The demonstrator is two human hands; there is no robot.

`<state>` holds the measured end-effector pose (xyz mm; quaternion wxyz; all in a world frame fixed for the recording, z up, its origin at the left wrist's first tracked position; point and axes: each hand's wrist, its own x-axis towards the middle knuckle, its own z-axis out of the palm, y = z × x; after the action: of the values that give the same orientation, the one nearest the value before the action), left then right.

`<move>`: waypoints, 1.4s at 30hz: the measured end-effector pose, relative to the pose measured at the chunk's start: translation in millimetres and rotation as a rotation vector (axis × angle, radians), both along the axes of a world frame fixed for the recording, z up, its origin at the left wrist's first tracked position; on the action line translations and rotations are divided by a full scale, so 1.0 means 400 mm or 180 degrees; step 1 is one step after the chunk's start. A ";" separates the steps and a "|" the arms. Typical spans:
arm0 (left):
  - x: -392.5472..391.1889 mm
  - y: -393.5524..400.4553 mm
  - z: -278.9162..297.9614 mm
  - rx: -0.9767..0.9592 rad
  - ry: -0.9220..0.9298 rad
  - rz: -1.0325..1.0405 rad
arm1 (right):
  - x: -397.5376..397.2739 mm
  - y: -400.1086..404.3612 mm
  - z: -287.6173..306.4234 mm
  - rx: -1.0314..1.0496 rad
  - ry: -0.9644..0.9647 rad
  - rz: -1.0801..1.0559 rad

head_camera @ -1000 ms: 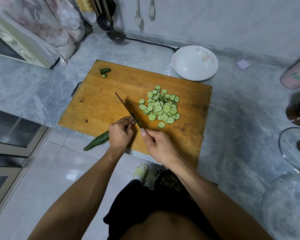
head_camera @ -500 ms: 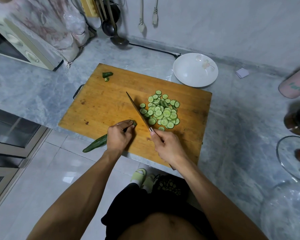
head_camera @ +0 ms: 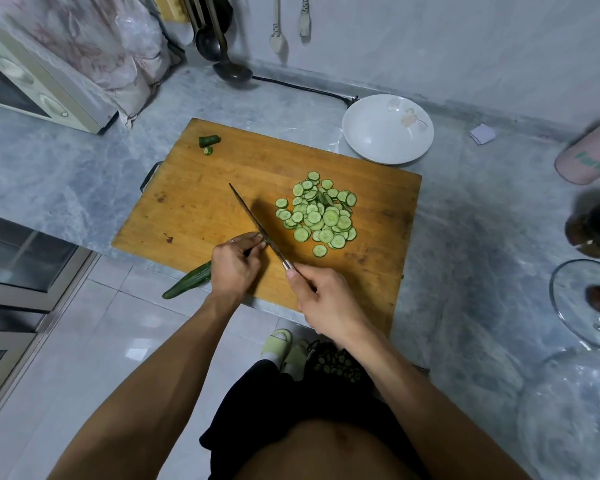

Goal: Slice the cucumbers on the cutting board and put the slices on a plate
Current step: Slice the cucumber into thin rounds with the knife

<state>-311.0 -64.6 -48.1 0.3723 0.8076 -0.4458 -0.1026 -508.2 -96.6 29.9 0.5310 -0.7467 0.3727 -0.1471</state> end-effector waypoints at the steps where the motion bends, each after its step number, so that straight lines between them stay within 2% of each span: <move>1: 0.001 0.001 -0.001 0.0009 0.0004 -0.0035 | 0.002 -0.001 0.000 0.0006 0.0007 0.0017; 12: -0.002 0.003 0.001 0.0072 -0.0074 -0.0071 | 0.049 -0.009 -0.041 -0.0174 0.0155 -0.0064; 22: -0.001 0.012 0.000 0.0184 -0.0369 -0.0035 | 0.003 -0.073 -0.019 0.0049 0.0308 -0.0219; 32: 0.007 0.013 0.002 0.0034 -0.0266 -0.0139 | 0.005 -0.016 0.000 -0.0244 0.0185 0.0104; 42: 0.005 0.013 0.001 0.0087 -0.0309 -0.0173 | -0.001 0.004 0.011 -0.0188 0.0137 0.0146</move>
<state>-309.0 -59.5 -47.8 0.3363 0.8042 -0.4836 -0.0794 -508.5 -94.8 34.4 0.5038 -0.7733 0.3624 -0.1298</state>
